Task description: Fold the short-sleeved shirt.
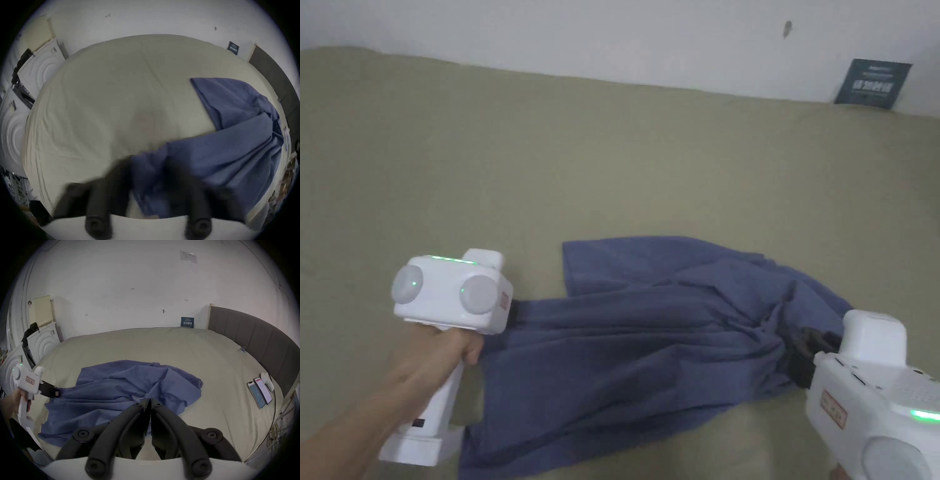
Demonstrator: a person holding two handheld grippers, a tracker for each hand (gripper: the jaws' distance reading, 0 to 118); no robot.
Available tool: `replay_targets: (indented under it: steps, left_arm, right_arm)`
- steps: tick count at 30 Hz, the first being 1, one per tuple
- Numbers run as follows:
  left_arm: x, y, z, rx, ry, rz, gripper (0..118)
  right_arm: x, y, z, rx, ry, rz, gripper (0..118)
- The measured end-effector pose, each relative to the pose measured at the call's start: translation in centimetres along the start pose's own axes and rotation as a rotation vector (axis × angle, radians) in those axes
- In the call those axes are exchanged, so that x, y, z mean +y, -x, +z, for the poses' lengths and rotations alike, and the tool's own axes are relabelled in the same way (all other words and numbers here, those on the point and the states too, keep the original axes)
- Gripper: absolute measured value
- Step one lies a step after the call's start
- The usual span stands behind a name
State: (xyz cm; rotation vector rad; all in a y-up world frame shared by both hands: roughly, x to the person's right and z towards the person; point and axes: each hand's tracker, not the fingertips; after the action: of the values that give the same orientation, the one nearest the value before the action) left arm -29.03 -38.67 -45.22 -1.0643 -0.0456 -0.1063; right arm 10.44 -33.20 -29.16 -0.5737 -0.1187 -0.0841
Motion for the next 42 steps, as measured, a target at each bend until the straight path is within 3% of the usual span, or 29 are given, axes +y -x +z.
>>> replay_targets:
  steps: [4, 7, 12, 15, 16, 17, 18, 19, 21, 25, 27, 28, 30, 32, 39, 42]
  left_arm:
    - [-0.5, -1.3, -0.3, 0.006, 0.004, -0.038, 6]
    - [-0.2, -0.2, -0.5, -0.038, 0.017, 0.025, 6]
    - [-0.8, -0.4, 0.2, -0.068, 0.017, 0.033, 6]
    - [-1.2, -1.2, 0.3, -0.071, 0.016, 0.015, 6]
    - [-0.9, -0.7, -0.1, -0.068, 0.014, 0.014, 6]
    - [-0.9, -0.8, -0.1, -0.066, 0.013, 0.014, 6]
    - [-0.9, -0.8, -0.2, -0.068, 0.013, 0.011, 6]
    - [-0.9, -0.8, -0.2, -0.068, 0.012, 0.01, 6]
    - [-0.8, -0.3, -0.6, -0.075, 0.012, 0.017, 6]
    - [-0.7, -0.2, -0.8, -0.085, 0.016, 0.036, 6]
    - [-0.6, -0.3, -0.8, -0.084, 0.015, 0.041, 6]
    - [-0.6, 0.2, -1.3, -0.084, 0.016, 0.045, 6]
    - [0.2, 0.8, -0.4, -0.095, 0.03, 0.04, 6]
    - [0.7, 2.1, 1.4, -0.093, 0.02, 0.058, 7]
    - [3.0, 6.8, 14.7, -0.076, -0.23, 0.112, 6]
    - [3.9, 7.8, 20.3, -0.001, -0.328, 0.094, 6]
  right_arm:
    - [2.1, -3.6, -1.7, -0.076, 0.014, -0.006, 7]
    - [4.3, -7.5, -4.5, -0.121, 0.072, 0.008, 7]
    - [7.4, -12.5, -10.7, -0.12, 0.218, 0.006, 7]
    - [7.6, -14.2, -14.5, -0.066, 0.353, -0.015, 8]
    - [7.3, -14.6, -15.7, -0.066, 0.384, -0.012, 17]
    - [6.9, -14.8, -16.8, -0.081, 0.432, -0.017, 66]
    - [6.3, -15.0, -17.8, -0.11, 0.479, -0.011, 108]
    - [5.2, -14.4, -17.9, -0.09, 0.539, -0.004, 116]
    - [4.0, -15.2, -19.6, -0.141, 0.49, 0.012, 102]
    - [4.2, -13.8, -18.5, -0.129, 0.491, -0.013, 98]
    - [5.0, -13.1, -17.2, -0.084, 0.477, -0.018, 53]
    - [5.5, -12.4, -16.2, -0.066, 0.453, -0.01, 11]
    - [6.4, -11.2, -14.2, -0.128, 0.387, 0.032, 12]
    - [7.7, -11.1, -12.0, -0.09, 0.349, 0.106, 12]
    - [13.9, -12.1, -2.1, -0.037, 0.115, 0.064, 12]
    - [16.5, -11.3, 1.9, -0.043, 0.015, 0.102, 12]
